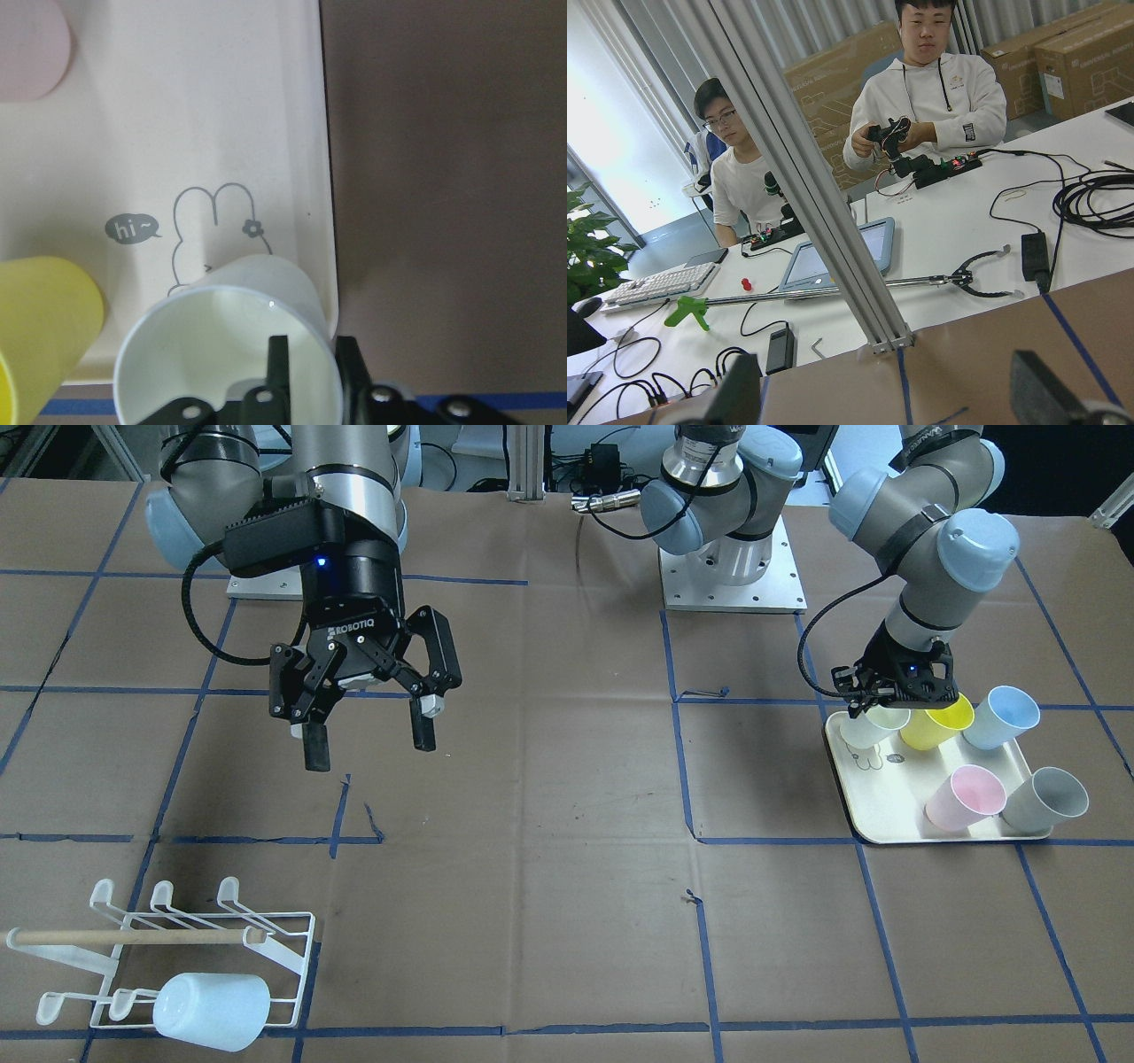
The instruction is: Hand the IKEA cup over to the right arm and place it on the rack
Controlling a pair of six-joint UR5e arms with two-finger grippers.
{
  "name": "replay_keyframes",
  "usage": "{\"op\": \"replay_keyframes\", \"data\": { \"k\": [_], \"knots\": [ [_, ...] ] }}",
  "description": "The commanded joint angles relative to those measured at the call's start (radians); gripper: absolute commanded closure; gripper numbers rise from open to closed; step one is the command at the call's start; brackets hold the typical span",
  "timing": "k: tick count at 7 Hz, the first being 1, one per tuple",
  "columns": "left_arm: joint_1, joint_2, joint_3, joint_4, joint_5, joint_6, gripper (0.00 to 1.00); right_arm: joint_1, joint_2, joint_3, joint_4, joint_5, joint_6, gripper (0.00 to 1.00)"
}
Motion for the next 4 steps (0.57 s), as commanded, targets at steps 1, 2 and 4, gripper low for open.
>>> {"op": "replay_keyframes", "data": {
  "k": [1, 2, 4],
  "knots": [
    [-0.01, -0.019, 0.192, -0.194, -0.025, -0.004, 1.0, 0.038, -0.069, 0.069, -0.011, 0.086, 0.271, 0.0],
    [-0.013, -0.039, 0.373, -0.408, -0.089, -0.009, 1.0, 0.039, -0.075, 0.079, -0.012, 0.091, 0.439, 0.0],
    [-0.129, -0.149, 0.704, -0.654, -0.098, -0.024, 1.0, 0.049, -0.071, 0.134, -0.128, 0.093, 0.773, 0.0]
  ]
}}
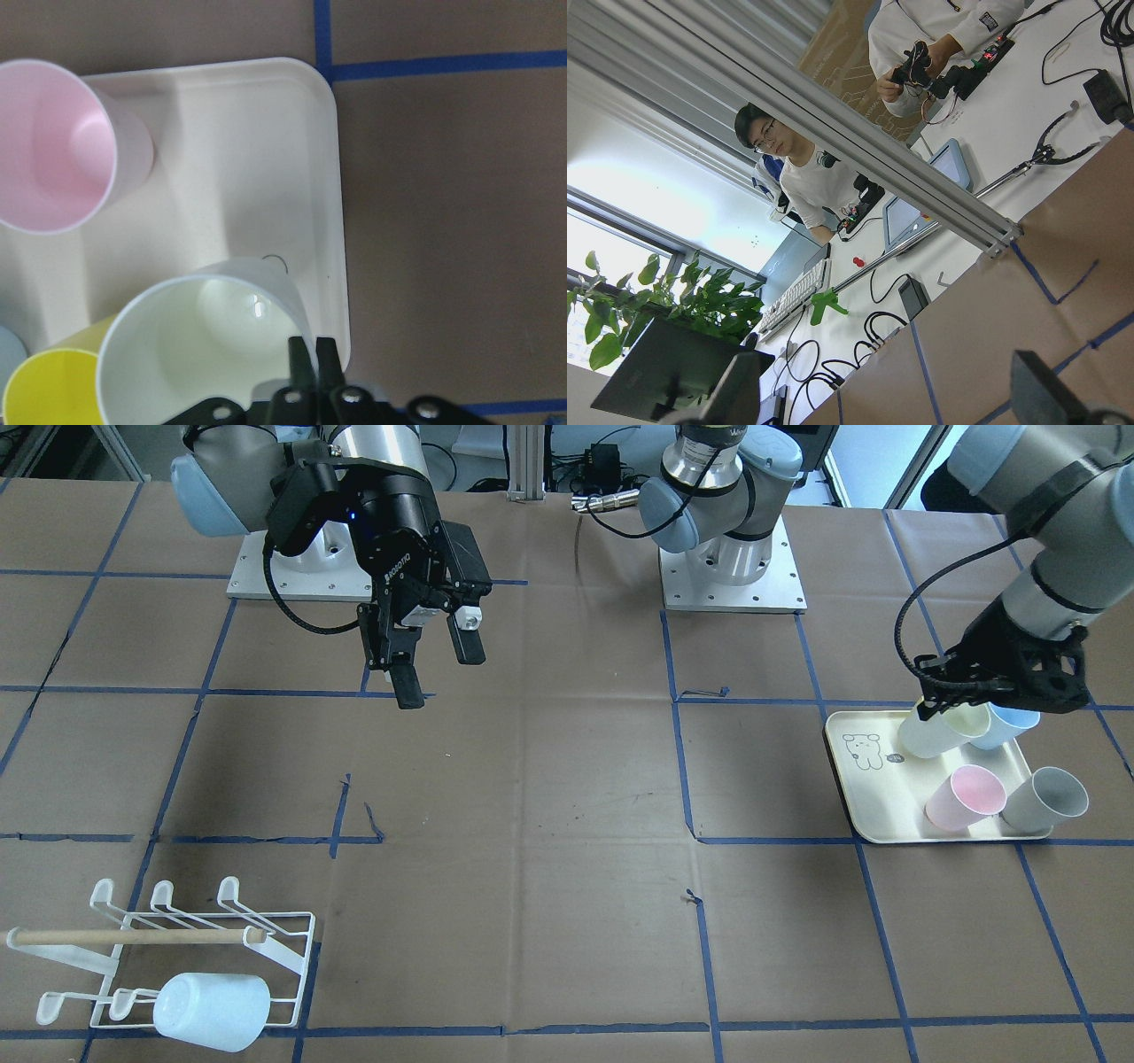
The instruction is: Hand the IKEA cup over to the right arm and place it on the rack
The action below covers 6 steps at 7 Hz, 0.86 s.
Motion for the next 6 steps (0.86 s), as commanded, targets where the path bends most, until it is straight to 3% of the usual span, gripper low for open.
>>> {"op": "replay_keyframes", "data": {
  "k": [1, 2, 3, 5, 6],
  "knots": [
    [-0.154, -0.144, 0.334, -0.188, -0.012, -0.037, 1.0, 0.01, 0.007, 0.093, -0.149, 0.001, 0.283, 0.0],
    [-0.251, -0.204, 0.441, -0.19, -0.019, -0.044, 1.0, 0.01, 0.007, 0.106, -0.161, 0.0, 0.303, 0.0],
    [-0.337, -0.229, 0.474, -0.189, -0.094, -0.045, 1.0, 0.01, 0.01, 0.105, -0.158, -0.002, 0.305, 0.0],
    [-0.373, -0.203, 0.447, -0.136, -0.362, -0.047, 1.0, 0.01, 0.008, 0.105, -0.158, -0.003, 0.305, 0.0],
    [-0.374, -0.185, 0.399, -0.044, -0.514, -0.038, 1.0, 0.01, 0.007, 0.103, -0.156, -0.008, 0.305, 0.0]
  ]
}}
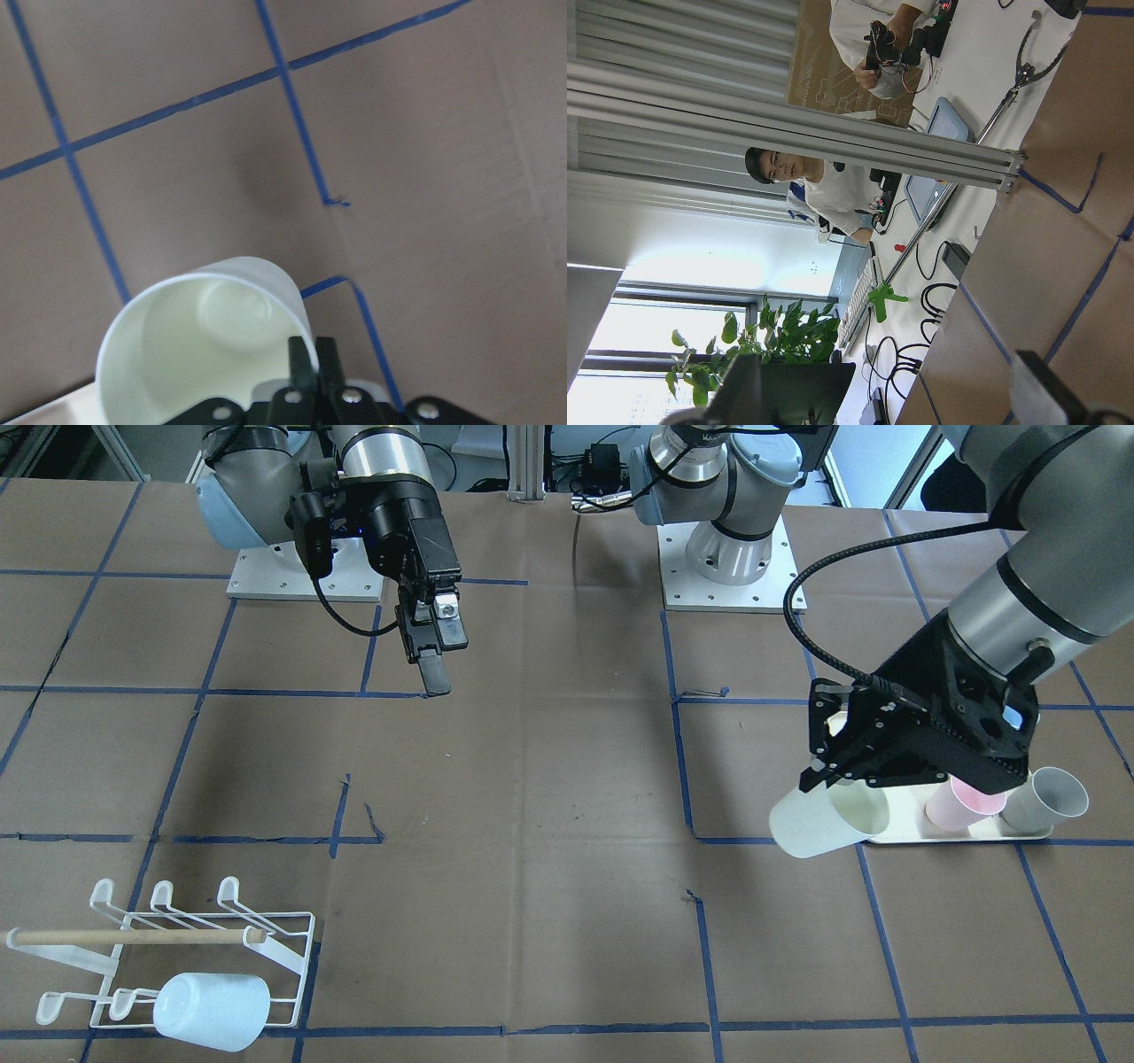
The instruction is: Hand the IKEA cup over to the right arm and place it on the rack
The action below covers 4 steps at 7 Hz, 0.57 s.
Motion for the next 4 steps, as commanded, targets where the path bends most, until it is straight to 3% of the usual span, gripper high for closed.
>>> {"op": "replay_keyframes", "data": {
  "k": [1, 2, 3, 4],
  "knots": [
    [-0.009, 0.06, -0.108, 0.204, -0.33, -0.006, 1.0, 0.0, -0.001, 0.002, 0.01, -0.004, -0.004, 0.0],
    [-0.008, 0.105, -0.203, 0.345, -0.379, -0.001, 1.0, 0.0, 0.002, 0.001, 0.013, -0.002, -0.001, 0.0],
    [-0.004, 0.131, -0.3, 0.504, -0.487, -0.004, 0.99, 0.0, 0.003, 0.001, 0.017, 0.001, 0.004, 0.0],
    [-0.001, 0.13, -0.398, 0.691, -0.587, -0.001, 0.99, 0.002, 0.005, -0.001, 0.039, -0.001, 0.128, 0.0]
  ]
}}
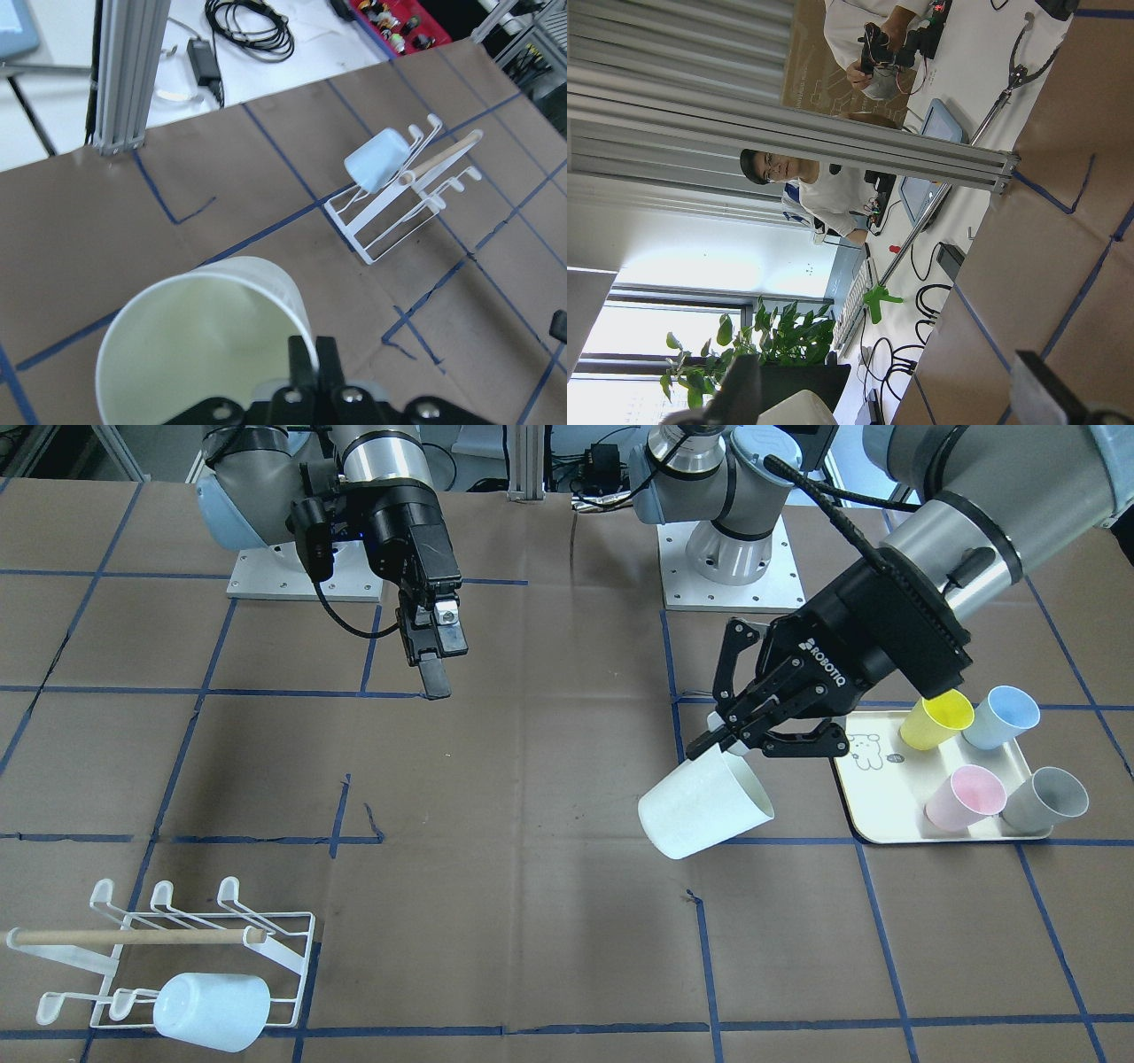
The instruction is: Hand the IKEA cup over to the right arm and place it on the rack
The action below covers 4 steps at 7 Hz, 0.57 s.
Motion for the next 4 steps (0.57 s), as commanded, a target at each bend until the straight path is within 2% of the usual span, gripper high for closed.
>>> {"op": "replay_keyframes", "data": {
  "k": [1, 3, 4],
  "knots": [
    [0.002, -0.01, -0.202, 0.407, -0.197, -0.001, 0.97, 0.0, 0.0, -0.006, 0.064, 0.001, 0.219, 0.0],
    [-0.001, -0.015, -0.391, 0.679, -0.265, 0.002, 0.97, 0.001, 0.004, -0.004, 0.065, 0.003, 0.327, 0.0],
    [-0.001, -0.017, -0.492, 0.845, -0.29, -0.004, 0.97, 0.001, 0.014, -0.006, 0.069, 0.049, 0.353, 0.0]
  ]
}}
